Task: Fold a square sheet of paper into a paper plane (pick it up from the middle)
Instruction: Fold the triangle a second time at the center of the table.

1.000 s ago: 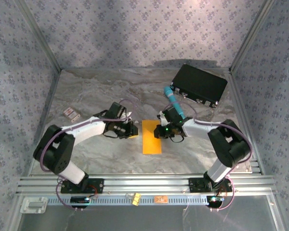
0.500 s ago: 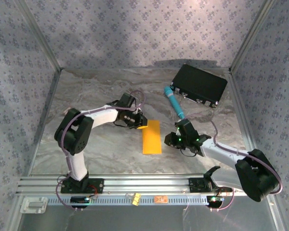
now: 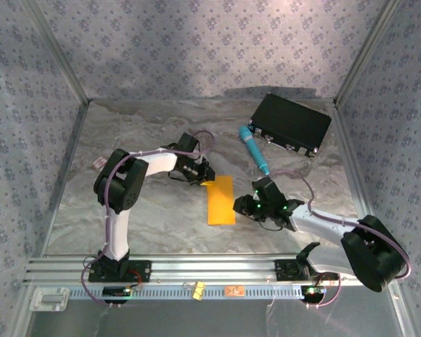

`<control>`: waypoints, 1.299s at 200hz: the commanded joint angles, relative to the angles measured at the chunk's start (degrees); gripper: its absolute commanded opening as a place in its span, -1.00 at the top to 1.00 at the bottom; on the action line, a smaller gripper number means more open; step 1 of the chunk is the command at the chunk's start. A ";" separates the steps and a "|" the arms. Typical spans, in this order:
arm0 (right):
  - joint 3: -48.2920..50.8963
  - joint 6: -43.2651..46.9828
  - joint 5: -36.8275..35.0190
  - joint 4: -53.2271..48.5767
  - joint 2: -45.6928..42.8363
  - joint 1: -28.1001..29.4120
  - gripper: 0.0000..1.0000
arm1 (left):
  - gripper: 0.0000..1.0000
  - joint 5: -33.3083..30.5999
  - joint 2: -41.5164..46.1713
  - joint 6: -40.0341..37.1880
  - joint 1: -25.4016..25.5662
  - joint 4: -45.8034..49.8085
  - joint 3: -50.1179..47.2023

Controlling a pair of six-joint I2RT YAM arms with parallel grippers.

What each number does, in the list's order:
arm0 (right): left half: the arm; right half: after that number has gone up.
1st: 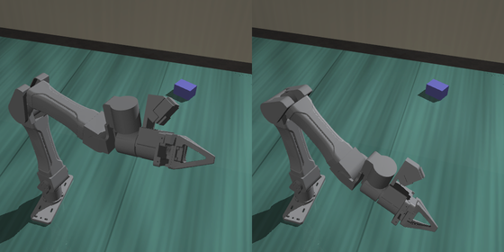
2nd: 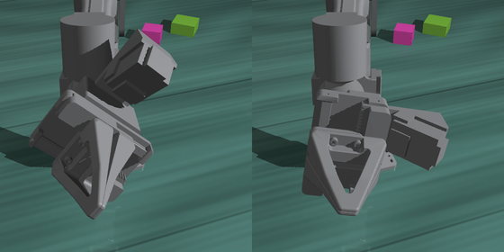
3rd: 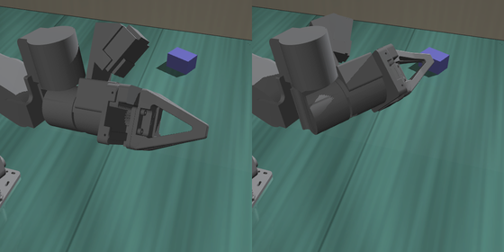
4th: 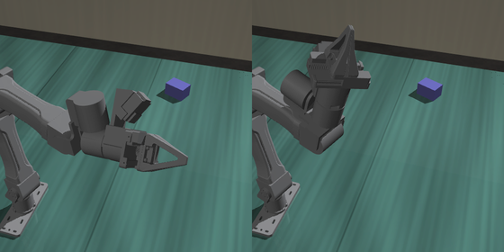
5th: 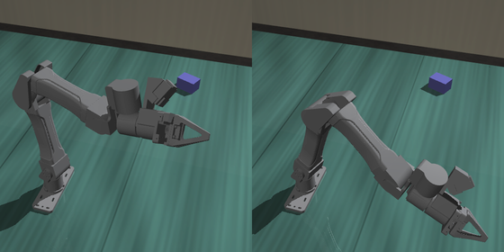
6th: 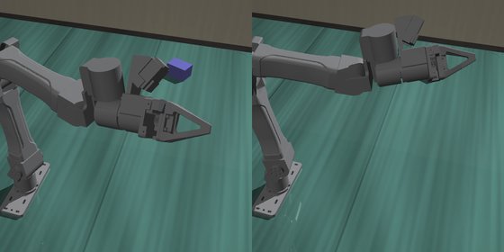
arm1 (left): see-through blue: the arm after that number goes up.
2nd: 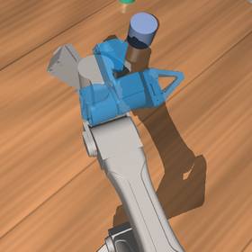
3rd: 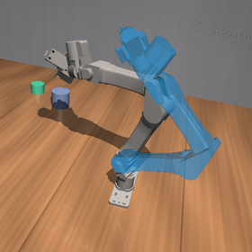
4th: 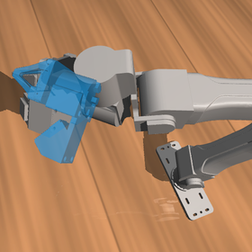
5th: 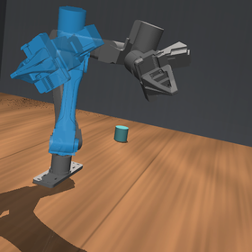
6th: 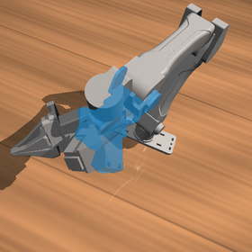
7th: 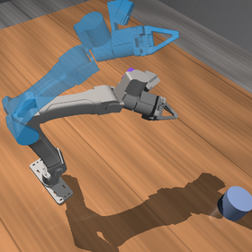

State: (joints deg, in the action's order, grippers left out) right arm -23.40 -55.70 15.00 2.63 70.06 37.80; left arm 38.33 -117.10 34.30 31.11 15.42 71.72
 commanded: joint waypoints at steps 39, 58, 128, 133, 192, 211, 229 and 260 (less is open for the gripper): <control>-0.54 -4.23 3.58 2.39 4.67 1.61 0.18 | 0.67 0.66 -0.67 -3.53 -0.24 1.00 -3.24; 0.43 -5.59 4.05 4.71 4.90 1.92 0.14 | 0.67 0.61 -0.54 -3.63 -0.29 1.07 -3.32; -0.94 -5.47 6.89 11.22 6.63 1.95 0.20 | 0.67 1.04 -0.40 -3.45 -0.37 1.09 -2.56; -1.12 -5.45 6.95 11.63 6.90 1.85 0.20 | 0.67 1.13 -0.50 -3.37 -0.39 1.10 -2.51; -1.08 -6.26 9.55 18.10 9.57 -0.46 0.20 | 0.67 1.84 -0.40 -2.77 -0.43 0.38 -2.38; -1.43 -5.79 10.74 18.61 10.40 -1.49 0.21 | 0.67 1.95 -0.32 -2.61 -0.40 0.11 -2.25; -1.63 -5.24 11.89 18.49 11.09 -2.43 0.29 | 0.67 1.94 -0.11 -2.09 -0.41 -0.44 -2.29; -1.82 -4.38 12.87 18.19 11.93 -3.92 0.40 | 0.66 2.10 0.12 -1.37 -0.40 -1.47 -2.12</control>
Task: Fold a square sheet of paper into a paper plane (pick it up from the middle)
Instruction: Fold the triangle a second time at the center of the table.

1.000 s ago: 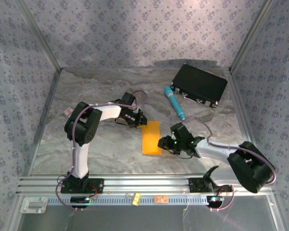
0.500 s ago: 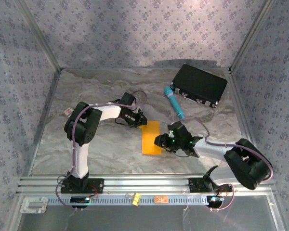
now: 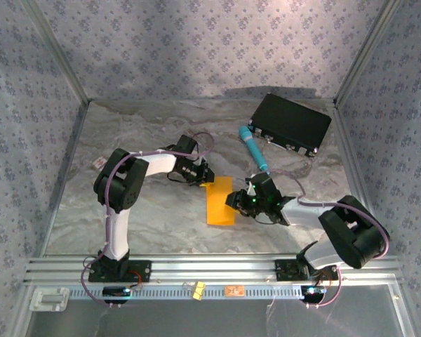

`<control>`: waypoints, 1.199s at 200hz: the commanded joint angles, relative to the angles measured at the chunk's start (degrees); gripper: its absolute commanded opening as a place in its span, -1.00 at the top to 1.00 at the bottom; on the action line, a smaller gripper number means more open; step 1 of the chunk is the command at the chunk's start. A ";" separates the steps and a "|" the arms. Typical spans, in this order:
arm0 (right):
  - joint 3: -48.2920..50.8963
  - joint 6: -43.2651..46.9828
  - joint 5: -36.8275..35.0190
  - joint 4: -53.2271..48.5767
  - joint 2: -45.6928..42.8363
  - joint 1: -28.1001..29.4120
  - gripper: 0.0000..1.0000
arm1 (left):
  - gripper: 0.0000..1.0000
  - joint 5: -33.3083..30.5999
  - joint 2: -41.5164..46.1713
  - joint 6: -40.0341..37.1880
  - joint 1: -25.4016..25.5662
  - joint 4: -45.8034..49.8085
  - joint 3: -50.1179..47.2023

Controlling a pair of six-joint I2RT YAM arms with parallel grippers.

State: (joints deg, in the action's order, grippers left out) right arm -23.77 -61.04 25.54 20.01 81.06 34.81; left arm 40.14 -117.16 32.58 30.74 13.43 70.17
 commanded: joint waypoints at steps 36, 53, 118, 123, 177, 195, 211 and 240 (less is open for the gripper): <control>-1.83 1.27 3.79 2.36 3.42 -0.98 0.48 | 0.65 0.63 0.45 1.41 0.09 -1.26 -1.04; -1.84 1.31 3.95 2.97 4.15 -0.98 0.50 | 0.65 0.47 0.53 1.61 0.14 -1.47 -1.34; -2.07 1.85 2.17 1.58 4.64 -1.24 0.77 | 0.47 1.69 2.75 3.37 0.69 -3.77 -1.13; -2.15 1.75 1.84 1.38 4.71 -1.23 0.78 | 0.44 1.62 3.19 3.05 0.85 -3.26 -0.54; -2.28 1.38 -4.31 -0.30 3.31 -1.76 0.91 | -0.15 -4.29 10.99 0.05 1.98 0.74 0.85; -2.27 1.03 -5.47 -0.15 2.87 -2.45 0.91 | -0.17 -6.99 14.08 -1.40 2.36 1.59 -0.68; -2.19 0.92 -5.67 -0.23 2.62 -3.04 0.90 | -0.18 -8.30 16.47 -1.68 2.36 1.42 -2.51; -2.42 1.93 -5.17 -2.00 2.02 -4.34 0.89 | -0.20 -9.72 20.53 -1.60 2.36 -0.35 -6.71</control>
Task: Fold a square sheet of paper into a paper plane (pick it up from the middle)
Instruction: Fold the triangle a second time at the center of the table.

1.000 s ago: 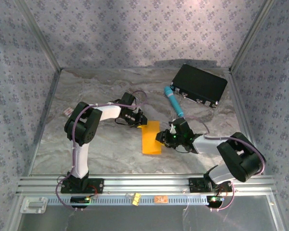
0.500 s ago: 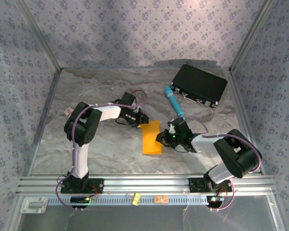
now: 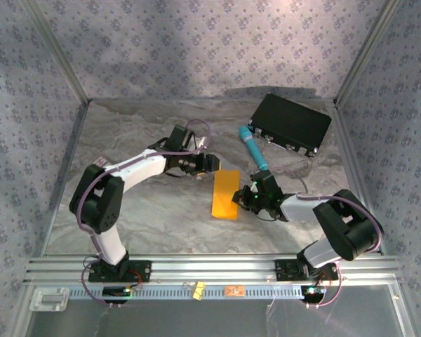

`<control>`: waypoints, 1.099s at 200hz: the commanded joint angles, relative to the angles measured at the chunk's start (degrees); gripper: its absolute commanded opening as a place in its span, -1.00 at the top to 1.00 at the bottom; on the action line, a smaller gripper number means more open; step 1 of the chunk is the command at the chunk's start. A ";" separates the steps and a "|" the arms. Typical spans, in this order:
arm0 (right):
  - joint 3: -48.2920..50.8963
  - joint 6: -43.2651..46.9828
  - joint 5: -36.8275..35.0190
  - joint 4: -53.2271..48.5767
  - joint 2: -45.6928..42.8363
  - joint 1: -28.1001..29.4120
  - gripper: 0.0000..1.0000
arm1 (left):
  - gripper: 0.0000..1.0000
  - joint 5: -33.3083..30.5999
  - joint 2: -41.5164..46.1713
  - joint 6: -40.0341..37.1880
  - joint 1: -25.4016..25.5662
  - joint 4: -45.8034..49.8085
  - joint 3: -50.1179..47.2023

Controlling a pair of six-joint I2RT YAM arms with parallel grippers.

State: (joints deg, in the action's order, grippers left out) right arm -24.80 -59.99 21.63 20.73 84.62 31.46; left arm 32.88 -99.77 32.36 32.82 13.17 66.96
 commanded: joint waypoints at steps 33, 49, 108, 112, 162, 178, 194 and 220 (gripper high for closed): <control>-3.70 7.28 1.02 -9.91 -3.55 -2.30 0.88 | -0.22 -4.97 7.88 -1.42 0.43 -1.89 -8.24; -4.79 9.37 3.74 -11.61 -3.45 -3.48 0.88 | -0.23 -6.85 9.94 -1.19 0.56 -2.77 -10.61; -10.99 15.06 7.78 -16.20 1.22 -2.35 0.86 | -0.24 -9.30 12.85 1.79 0.53 -5.72 -15.00; -11.81 16.01 7.69 -17.75 1.53 -2.11 0.86 | -0.24 -9.33 13.01 1.90 0.52 -5.85 -15.01; -12.22 14.34 8.14 -16.37 3.11 -1.93 0.73 | -0.25 -9.73 14.96 1.74 0.79 -6.94 -16.14; -11.02 12.63 8.56 -13.36 2.68 -1.92 0.67 | -0.29 -9.69 15.60 1.66 0.93 -7.45 -16.92; -10.71 12.34 9.21 -11.85 2.72 -2.34 0.61 | -0.29 -9.61 15.89 1.31 1.26 -7.53 -17.41; -11.95 13.61 11.30 -12.03 4.37 -3.46 0.60 | -0.27 -9.53 15.69 1.04 1.59 -6.80 -17.47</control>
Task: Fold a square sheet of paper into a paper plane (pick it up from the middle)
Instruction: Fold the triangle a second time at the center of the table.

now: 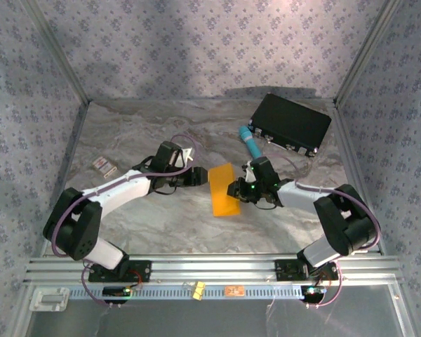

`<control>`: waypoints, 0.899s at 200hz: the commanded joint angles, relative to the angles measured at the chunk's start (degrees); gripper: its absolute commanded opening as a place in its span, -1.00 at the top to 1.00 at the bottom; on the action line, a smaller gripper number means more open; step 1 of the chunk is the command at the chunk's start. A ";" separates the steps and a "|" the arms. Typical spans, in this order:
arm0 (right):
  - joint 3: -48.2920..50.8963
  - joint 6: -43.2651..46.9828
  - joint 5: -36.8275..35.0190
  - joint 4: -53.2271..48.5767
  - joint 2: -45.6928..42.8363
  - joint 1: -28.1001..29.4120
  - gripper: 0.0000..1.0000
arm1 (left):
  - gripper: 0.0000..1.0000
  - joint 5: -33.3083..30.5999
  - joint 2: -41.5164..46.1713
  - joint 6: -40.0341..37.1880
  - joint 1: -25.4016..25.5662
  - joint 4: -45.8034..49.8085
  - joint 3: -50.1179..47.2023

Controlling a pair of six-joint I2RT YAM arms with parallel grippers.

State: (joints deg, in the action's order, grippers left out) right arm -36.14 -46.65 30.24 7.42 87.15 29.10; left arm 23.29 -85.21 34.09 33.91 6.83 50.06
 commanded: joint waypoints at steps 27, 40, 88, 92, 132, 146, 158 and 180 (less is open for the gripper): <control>-1.45 1.28 3.51 1.24 3.30 -1.63 0.65 | -0.25 0.09 1.23 -0.87 0.62 -0.15 -0.65; -1.72 1.31 3.83 1.51 4.36 -1.85 0.73 | -0.23 0.02 1.50 -0.78 0.63 -0.23 -0.66; 1.02 -3.27 -0.88 3.56 2.90 -2.04 0.82 | -0.16 -0.24 1.59 -0.88 0.69 -0.53 -0.57; 1.37 -3.83 -1.45 3.33 2.56 -2.04 0.82 | -0.15 -0.26 1.48 -0.78 0.72 -0.73 -0.51; 3.65 -8.03 -6.67 3.66 0.04 -1.52 0.82 | -0.13 0.35 0.41 0.11 0.70 -2.27 0.25; 3.80 -8.65 -7.21 4.46 -0.14 -0.97 0.81 | -0.12 0.59 0.15 -0.69 0.67 -1.92 0.69; 3.68 -8.74 -6.64 5.63 0.11 -0.65 0.80 | -0.12 0.79 0.20 -1.49 0.72 -1.56 0.83; 3.47 -9.33 -6.39 6.59 0.22 -0.27 0.76 | -0.09 0.30 1.06 -2.45 1.03 -1.86 0.15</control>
State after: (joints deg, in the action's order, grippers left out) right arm -33.01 -54.15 24.88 12.03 88.27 28.25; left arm 23.14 -85.17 33.65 34.28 5.96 49.87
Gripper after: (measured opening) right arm 0.107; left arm 0.553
